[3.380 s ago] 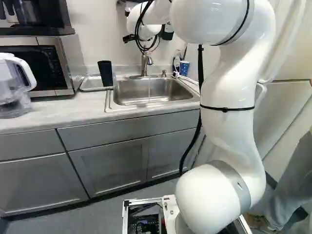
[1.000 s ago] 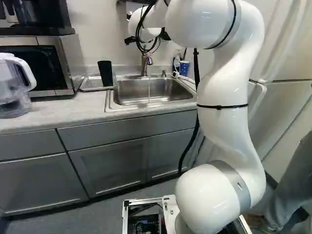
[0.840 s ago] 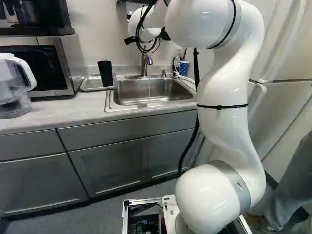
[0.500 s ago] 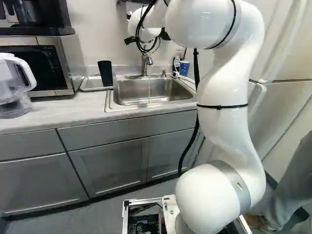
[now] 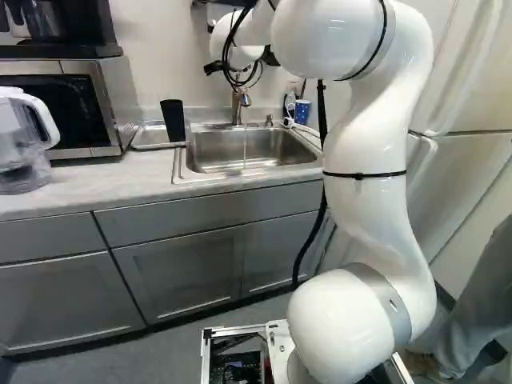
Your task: Rinse the cup and place it in the tray
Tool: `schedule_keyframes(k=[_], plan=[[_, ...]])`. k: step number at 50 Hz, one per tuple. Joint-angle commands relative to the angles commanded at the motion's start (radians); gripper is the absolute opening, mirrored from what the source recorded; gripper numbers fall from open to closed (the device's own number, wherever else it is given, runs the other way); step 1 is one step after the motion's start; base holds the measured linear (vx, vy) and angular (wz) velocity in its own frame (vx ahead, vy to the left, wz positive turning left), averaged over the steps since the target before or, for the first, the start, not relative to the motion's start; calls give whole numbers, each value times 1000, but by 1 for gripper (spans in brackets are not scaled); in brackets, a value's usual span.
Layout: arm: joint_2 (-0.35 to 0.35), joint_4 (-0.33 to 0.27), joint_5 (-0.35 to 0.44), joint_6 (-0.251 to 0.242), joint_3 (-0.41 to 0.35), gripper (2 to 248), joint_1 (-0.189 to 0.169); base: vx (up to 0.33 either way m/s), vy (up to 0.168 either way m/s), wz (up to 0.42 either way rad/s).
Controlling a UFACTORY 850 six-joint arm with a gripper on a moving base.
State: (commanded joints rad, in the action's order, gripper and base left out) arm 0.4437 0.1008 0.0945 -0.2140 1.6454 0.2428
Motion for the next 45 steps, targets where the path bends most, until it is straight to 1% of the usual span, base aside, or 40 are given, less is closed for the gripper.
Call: schedule_keyframes(k=[11,45], plan=[[-7,0,-12,0,-9,247,6,0,0,0],[-17,0,-55,0,-21,247,7,0,0,0]])
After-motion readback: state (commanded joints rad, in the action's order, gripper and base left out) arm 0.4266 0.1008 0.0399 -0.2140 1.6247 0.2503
